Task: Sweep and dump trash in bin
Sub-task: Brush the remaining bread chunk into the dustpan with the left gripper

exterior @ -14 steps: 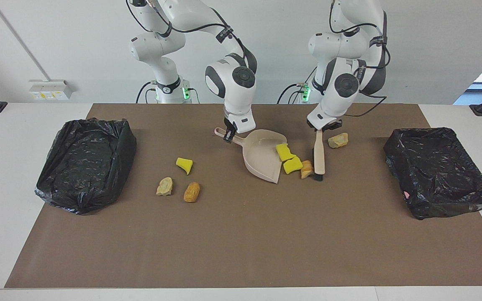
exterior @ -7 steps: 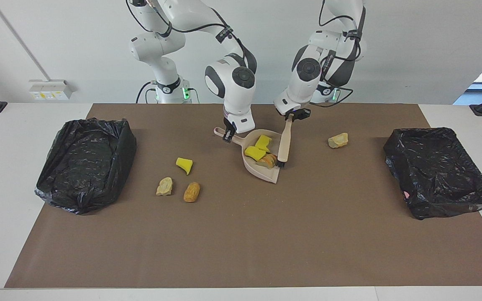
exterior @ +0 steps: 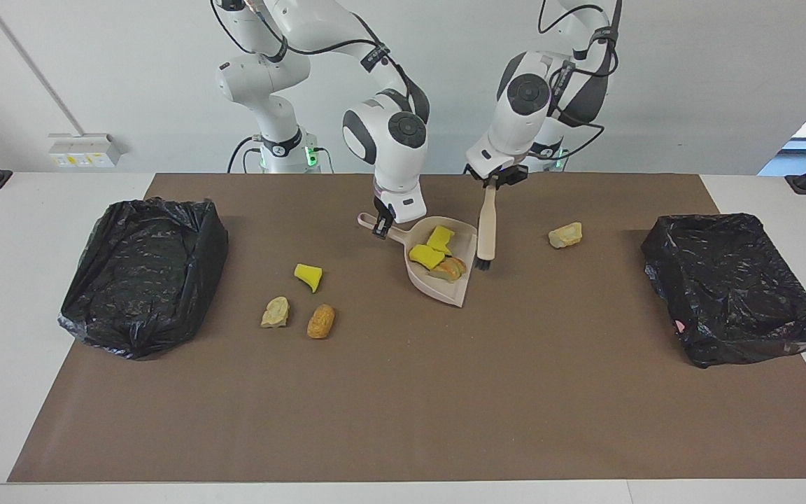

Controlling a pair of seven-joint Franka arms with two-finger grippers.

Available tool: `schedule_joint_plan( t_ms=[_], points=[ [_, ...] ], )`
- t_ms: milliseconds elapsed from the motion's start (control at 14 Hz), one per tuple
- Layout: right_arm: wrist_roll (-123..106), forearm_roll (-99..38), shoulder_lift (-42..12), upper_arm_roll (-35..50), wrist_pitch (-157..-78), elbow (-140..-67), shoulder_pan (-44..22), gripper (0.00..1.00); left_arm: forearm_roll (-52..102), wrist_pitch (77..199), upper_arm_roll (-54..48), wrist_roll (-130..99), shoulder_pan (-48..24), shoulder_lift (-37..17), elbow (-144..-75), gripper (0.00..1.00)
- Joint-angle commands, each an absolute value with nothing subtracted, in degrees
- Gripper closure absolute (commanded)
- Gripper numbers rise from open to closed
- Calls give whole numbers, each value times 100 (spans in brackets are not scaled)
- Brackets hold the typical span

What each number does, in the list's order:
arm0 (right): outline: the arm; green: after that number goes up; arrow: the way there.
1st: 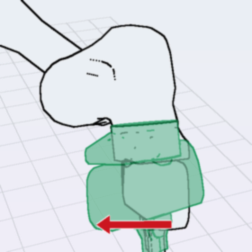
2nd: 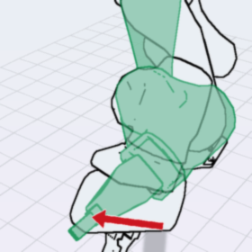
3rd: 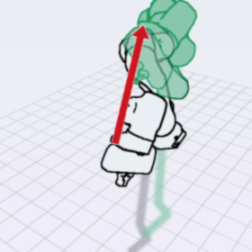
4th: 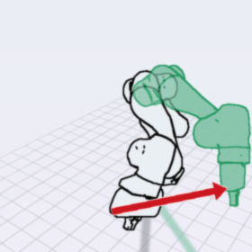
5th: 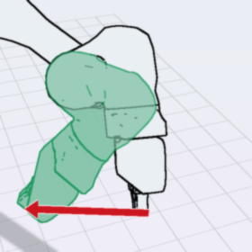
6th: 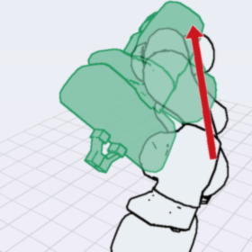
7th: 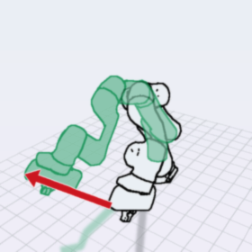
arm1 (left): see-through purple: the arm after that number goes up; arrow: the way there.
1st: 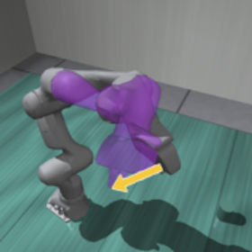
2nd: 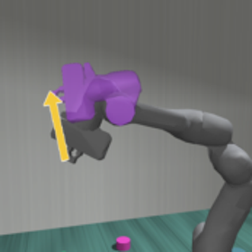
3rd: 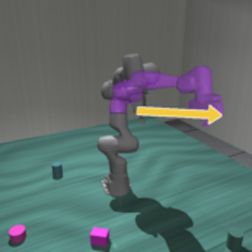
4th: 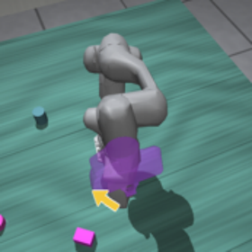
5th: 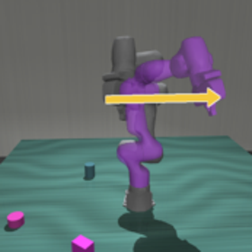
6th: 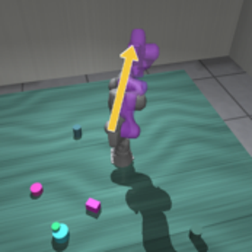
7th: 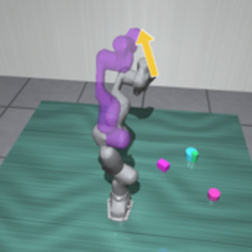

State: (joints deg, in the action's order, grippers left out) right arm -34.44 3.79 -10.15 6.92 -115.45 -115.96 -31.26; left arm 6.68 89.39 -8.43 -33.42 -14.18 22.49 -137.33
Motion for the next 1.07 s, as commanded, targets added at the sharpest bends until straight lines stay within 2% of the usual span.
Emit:
schedule_joint_plan(
  t_ms=[0,142,356,570,712,783,997],
  points=[
    [-4198,457,-879,694,-11601,-11733,-3147,100,187,9009,-888,-3656,-757,2829,-14403,100],
    [-4613,466,-879,686,-11593,-11751,-3103,100,-122,9053,-896,-3612,-371,2970,-14589,100],
    [-4571,457,-888,686,-11593,-11751,-3085,100,-140,9490,-905,-3612,-281,2857,-14896,100],
    [-4290,448,-888,686,-11575,-11760,-3076,100,-141,10062,-914,-3447,-395,2305,-14968,100],
    [-4192,448,-888,686,-11505,-11751,-3076,100,-88,10449,-932,-2797,-404,1927,-14776,100],
    [-4184,448,-888,686,-11461,-11751,-3067,100,-44,10511,-949,-2769,-544,1664,-14618,100],
    [-3948,448,-888,686,-11382,-11751,-3006,100,350,11010,-949,-2472,-1133,1320,-14415,100]
  ],
)
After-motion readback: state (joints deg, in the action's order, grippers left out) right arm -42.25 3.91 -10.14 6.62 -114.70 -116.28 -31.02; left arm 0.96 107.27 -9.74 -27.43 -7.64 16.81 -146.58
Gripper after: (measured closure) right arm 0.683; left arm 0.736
